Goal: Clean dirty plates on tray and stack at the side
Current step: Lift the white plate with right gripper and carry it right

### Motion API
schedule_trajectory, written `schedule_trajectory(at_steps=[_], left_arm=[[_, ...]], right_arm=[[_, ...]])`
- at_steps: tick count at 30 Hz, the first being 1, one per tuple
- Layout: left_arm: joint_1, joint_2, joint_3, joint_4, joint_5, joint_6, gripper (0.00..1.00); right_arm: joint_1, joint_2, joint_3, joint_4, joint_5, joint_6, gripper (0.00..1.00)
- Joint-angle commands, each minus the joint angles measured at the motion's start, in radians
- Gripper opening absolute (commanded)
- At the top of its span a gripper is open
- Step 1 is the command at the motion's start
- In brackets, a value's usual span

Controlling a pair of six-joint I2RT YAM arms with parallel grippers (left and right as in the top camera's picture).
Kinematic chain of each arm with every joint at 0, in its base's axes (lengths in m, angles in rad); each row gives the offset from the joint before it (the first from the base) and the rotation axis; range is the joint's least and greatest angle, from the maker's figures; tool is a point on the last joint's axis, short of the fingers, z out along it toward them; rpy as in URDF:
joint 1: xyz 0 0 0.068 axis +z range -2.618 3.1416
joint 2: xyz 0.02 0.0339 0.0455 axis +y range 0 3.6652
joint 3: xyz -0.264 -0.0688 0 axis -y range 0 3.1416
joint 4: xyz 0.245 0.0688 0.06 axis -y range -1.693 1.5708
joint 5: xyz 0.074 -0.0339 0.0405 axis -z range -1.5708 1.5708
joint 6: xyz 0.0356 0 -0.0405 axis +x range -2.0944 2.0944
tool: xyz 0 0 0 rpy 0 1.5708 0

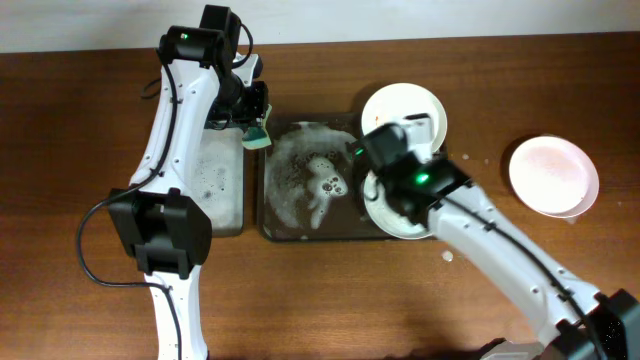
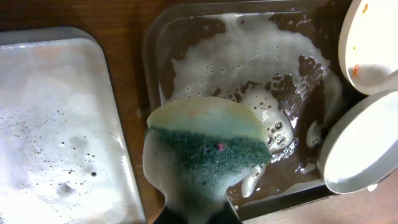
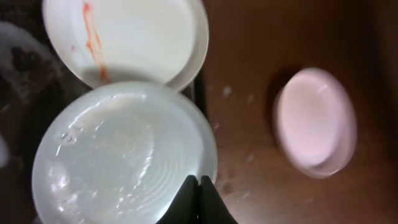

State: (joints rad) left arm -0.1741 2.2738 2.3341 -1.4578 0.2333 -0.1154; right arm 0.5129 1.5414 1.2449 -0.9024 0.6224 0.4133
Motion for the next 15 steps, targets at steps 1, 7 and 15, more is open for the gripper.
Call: schedule_trajectory(at_steps=[1,7,15], left_arm=[[0.000,-0.008,0.005,0.003,0.014,0.020,0.04],[0.000,-0.008,0.005,0.003,0.013,0.020,0.05],[0.000,-0.008,0.005,0.001,0.007,0.020,0.05]], right_arm=[[-0.153,-0.014,0.020,-0.015,-0.390,0.034,0.14],[-0.229,0.058,0.013,-0.014,-0.593,-0.020,0.25],[-0.125,0.278,0.012,0.065,-0.597,-0.004,0.29]])
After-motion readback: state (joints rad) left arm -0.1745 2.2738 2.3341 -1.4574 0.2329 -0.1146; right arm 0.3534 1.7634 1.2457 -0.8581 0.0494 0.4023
